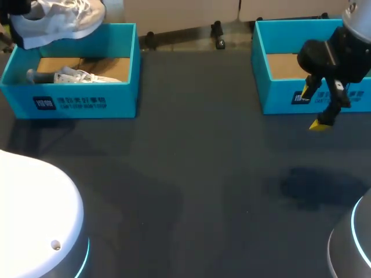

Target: Take the shoe out of the shoebox, open the shoe tongue, remove and reinsert the insole, then place the shoe into the shoebox

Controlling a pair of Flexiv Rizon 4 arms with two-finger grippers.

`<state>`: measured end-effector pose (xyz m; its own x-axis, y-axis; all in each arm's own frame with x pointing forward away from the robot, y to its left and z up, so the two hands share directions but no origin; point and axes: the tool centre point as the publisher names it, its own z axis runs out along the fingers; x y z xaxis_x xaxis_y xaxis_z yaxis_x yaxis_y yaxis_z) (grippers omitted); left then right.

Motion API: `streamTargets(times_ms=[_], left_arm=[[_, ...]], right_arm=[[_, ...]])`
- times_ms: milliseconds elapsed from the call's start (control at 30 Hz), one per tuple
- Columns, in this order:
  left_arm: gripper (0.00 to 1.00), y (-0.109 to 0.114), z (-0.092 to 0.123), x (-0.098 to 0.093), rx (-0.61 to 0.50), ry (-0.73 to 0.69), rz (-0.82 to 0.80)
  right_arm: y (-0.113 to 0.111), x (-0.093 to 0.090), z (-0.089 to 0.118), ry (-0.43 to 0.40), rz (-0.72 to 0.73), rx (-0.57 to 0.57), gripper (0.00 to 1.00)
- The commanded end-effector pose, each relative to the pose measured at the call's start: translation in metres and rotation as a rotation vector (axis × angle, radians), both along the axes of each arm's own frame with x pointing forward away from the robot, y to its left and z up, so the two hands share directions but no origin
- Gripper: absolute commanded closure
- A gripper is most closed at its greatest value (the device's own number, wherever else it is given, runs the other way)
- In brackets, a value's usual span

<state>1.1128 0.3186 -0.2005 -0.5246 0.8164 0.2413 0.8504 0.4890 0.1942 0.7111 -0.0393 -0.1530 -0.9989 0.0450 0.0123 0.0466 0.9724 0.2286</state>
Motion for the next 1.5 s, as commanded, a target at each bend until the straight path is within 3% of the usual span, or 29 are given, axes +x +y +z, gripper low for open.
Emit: streamTargets(times_ms=[33, 567, 867, 1500], left_arm=[[1.0, 0.003, 0.002, -0.002, 0.003, 0.035, -0.273], [1.0, 0.003, 0.002, -0.002, 0.003, 0.035, -0.273], [1.0, 0.006, -0.001, 0.002, 0.003, 0.065, -0.428], [1.0, 0.002, -0.025, 0.036, -0.067, 0.072, -0.541]], right_arm=[[0.001, 0.002, 0.0, 0.003, -0.001, -0.004, 0.0], [0.001, 0.002, 0.0, 0.003, -0.001, -0.004, 0.0], [0.001, 0.002, 0.0, 0.003, -0.001, -0.004, 0.0], [0.001, 0.002, 0.0, 0.003, -0.001, -0.004, 0.0]])
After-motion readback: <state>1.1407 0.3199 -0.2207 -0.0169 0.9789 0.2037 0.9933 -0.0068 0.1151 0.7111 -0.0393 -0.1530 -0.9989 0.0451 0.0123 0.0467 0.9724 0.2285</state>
